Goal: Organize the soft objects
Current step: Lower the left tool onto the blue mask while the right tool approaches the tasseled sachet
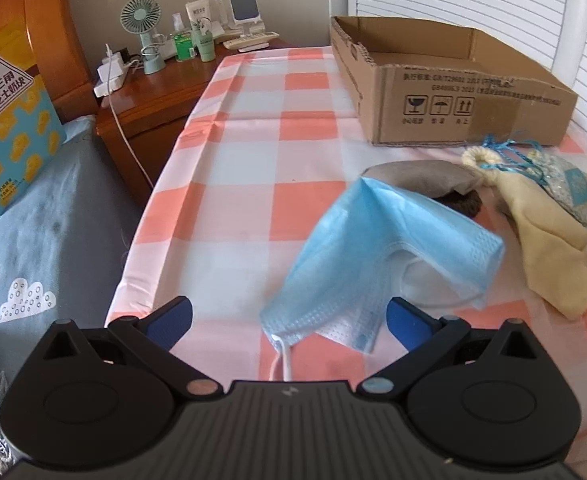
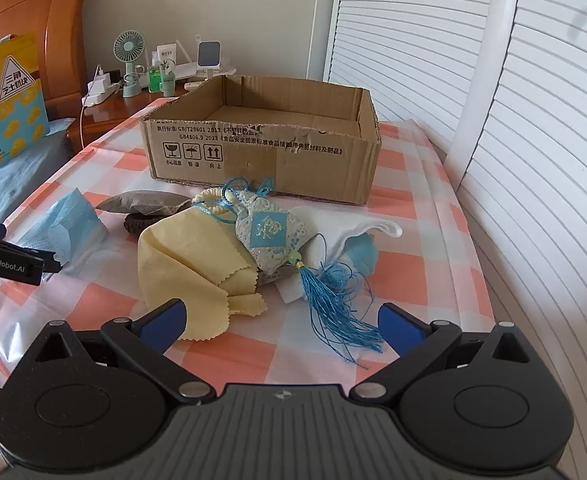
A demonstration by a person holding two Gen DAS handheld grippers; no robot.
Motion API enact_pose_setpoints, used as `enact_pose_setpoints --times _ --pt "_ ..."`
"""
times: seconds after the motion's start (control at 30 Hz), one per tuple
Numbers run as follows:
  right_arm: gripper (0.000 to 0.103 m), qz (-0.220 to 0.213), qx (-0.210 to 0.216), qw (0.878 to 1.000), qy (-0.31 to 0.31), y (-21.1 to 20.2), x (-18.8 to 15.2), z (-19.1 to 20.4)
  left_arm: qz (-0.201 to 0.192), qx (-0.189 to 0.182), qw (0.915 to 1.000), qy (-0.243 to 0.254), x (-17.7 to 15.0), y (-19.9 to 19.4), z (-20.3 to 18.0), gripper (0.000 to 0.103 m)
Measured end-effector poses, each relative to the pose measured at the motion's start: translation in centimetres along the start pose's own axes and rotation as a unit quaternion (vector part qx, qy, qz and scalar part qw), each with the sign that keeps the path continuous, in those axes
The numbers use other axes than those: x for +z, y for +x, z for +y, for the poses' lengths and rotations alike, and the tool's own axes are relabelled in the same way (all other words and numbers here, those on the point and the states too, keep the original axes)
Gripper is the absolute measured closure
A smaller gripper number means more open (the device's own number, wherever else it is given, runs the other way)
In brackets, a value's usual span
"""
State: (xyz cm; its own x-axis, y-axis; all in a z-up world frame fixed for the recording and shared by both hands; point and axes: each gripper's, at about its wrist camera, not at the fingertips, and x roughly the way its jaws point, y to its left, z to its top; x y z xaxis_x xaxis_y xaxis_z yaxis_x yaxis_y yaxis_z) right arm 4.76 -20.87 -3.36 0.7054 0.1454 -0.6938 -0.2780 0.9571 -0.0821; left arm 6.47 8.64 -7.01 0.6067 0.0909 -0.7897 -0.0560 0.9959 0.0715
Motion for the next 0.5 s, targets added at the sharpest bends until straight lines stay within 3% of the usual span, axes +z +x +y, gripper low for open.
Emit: enact_pose_setpoints --times 0.1,0.27,0.4,0.5 --pt "0.000 -0.002 0.000 1.000 0.000 -0.1 0.0 0.0 -0.009 -0.028 0.9996 0.004 -0.3 -1.6 -0.3 0.001" --pt "0.000 -0.004 0.003 1.000 -0.003 -0.2 -0.1 0.2 -0.064 -0.058 0.9963 0.003 1.7 -4.3 -0.8 0.000" --pt "0.000 -0.007 0.005 1.000 -0.001 -0.4 -0.1 0.5 -0.078 -0.059 0.9952 0.000 4.0 -3.1 -2.2 0.000" --pt "0.000 -0.009 0.003 1.000 -0.001 -0.7 -0.2 0.4 -0.062 -0.045 0.9970 0.013 4.4 -1.0 -3.3 0.001"
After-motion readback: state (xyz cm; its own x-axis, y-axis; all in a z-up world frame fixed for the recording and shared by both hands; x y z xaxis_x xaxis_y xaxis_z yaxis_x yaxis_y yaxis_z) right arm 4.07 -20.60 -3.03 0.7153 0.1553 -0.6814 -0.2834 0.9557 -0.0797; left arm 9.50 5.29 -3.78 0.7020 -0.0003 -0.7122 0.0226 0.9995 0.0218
